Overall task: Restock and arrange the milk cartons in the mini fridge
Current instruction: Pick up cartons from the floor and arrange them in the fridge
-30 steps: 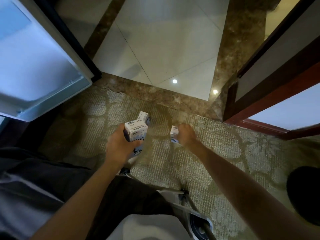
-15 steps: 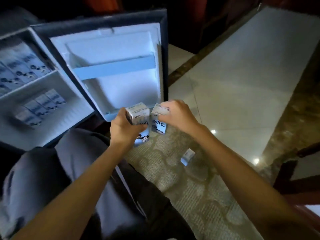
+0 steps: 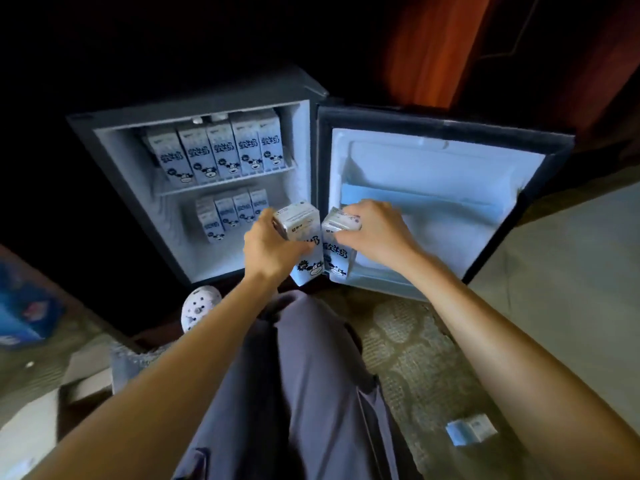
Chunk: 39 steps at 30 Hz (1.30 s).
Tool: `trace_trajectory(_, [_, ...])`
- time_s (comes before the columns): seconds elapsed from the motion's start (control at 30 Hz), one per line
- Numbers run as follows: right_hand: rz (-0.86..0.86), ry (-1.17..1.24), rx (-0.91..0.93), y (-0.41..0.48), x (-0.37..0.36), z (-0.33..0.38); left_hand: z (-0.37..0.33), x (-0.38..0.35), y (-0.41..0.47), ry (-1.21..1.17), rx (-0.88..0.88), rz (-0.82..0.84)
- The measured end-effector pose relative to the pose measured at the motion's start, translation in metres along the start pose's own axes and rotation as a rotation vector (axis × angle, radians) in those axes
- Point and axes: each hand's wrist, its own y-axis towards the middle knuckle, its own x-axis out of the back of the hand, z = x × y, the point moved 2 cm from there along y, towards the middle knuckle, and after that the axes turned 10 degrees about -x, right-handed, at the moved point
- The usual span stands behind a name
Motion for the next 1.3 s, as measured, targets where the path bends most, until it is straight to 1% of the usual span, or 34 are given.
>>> trace_trajectory(0.13, [0.045, 0.002, 0.055, 0.043, -0.023, 0.03, 0.021, 0.03, 0.036, 0.018, 0.026, -0.071])
trace_trajectory(0.33, [0.154, -0.097, 0.08, 0.102, -0.083, 0.066, 0.071, 0.052, 0.083, 0.01, 0.117, -0.121])
trace_trajectory(0.5, [0.272, -0.131, 0.068, 0.153, -0.144, 0.074, 0.127, 0.06, 0.124, 0.09, 0.193, -0.123])
trace_trajectory(0.63, [0.32, -0.165, 0.066, 0.196, -0.19, 0.076, 0.173, 0.063, 0.153, 0.163, 0.238, -0.138])
trace_trajectory(0.73, [0.355, -0.175, 0.07, 0.227, -0.225, 0.078, 0.202, 0.063, 0.176, 0.22, 0.252, -0.106])
trace_trajectory(0.93, [0.38, -0.213, 0.056, 0.275, -0.287, 0.075, 0.247, 0.058, 0.213, 0.226, 0.275, -0.099])
trace_trajectory(1.07, [0.376, -0.222, 0.054, 0.296, -0.31, 0.074, 0.267, 0.053, 0.223, 0.187, 0.295, -0.105])
trace_trajectory(1.2, [0.372, -0.213, 0.089, 0.312, -0.324, 0.08, 0.28, 0.051, 0.23, 0.152, 0.299, -0.105])
trace_trajectory(1.3, [0.353, -0.224, 0.157, 0.322, -0.333, 0.089, 0.286, 0.05, 0.233, 0.119, 0.305, -0.102])
